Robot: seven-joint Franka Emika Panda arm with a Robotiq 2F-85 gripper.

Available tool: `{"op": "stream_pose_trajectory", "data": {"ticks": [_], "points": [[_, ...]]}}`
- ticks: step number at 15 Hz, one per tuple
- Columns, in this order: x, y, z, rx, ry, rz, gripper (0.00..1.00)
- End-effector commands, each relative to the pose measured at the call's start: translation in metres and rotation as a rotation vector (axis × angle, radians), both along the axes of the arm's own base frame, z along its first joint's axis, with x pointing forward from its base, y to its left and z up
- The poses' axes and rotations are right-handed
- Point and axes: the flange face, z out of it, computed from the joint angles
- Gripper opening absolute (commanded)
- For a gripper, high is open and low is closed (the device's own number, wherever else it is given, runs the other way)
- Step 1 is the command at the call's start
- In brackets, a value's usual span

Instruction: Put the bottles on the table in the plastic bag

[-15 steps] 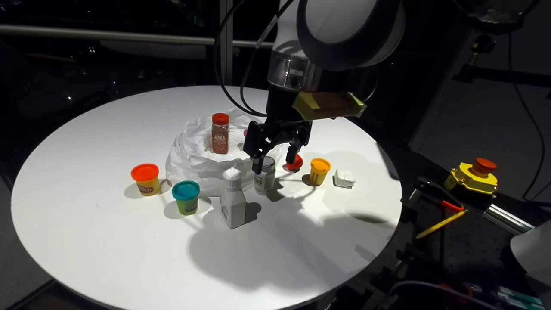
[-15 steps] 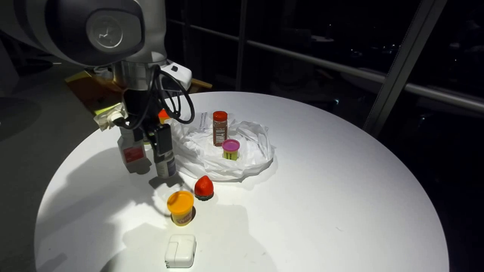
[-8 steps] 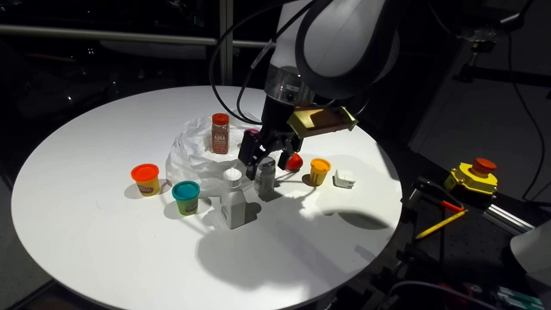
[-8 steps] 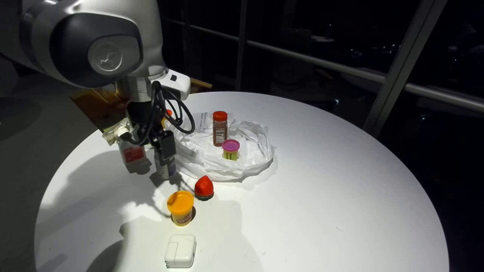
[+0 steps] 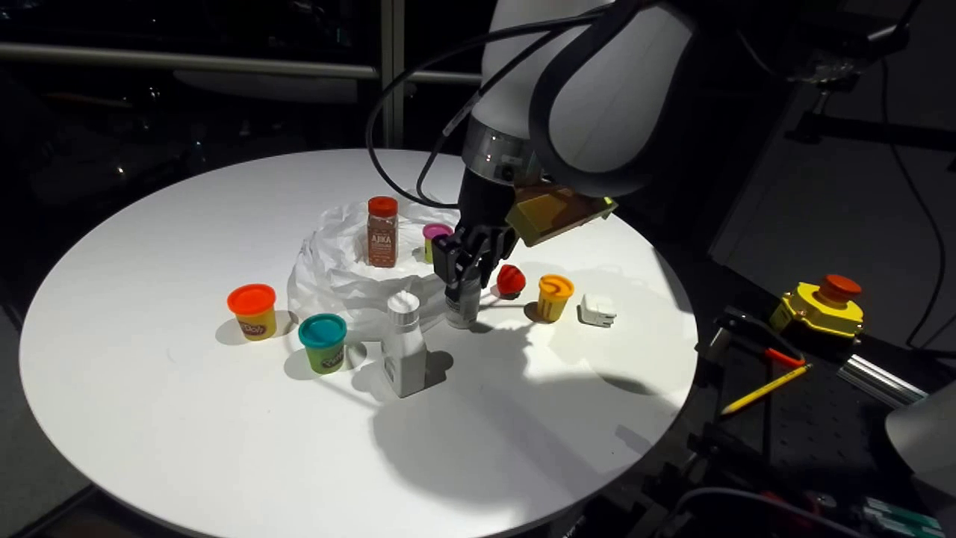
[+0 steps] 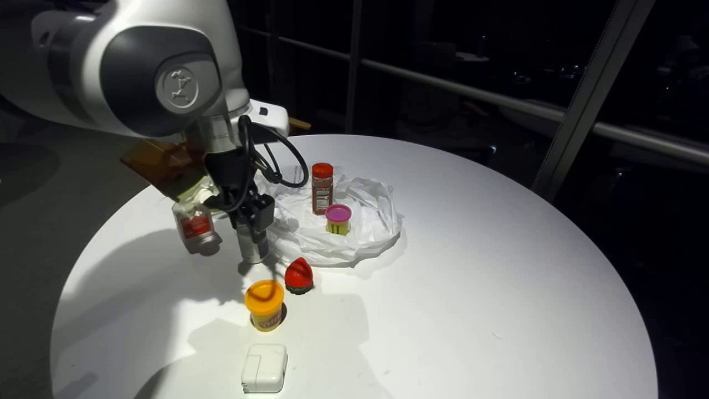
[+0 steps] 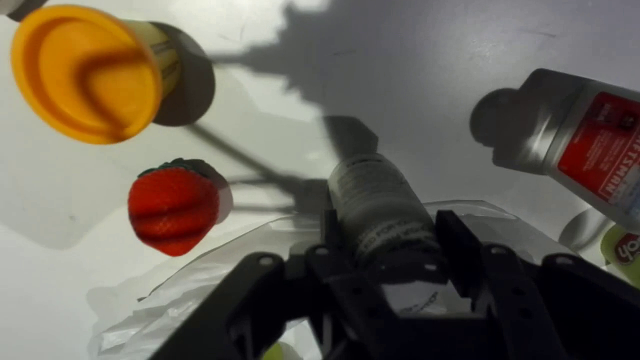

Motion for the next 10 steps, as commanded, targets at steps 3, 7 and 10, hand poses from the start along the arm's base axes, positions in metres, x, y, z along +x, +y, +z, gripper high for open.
{"op": "stream_pose_trajectory", "data": {"ticks": [3, 7, 10], "points": [[-0.024, 0.028, 0.036, -0.055, 0.04, 0.046, 0.26], [-0.034, 0.062, 0.091, -0.081, 0.071, 0.095, 0.26], [-0.016, 0.076, 0.123, -0.036, 0.024, 0.101, 0.26]]}}
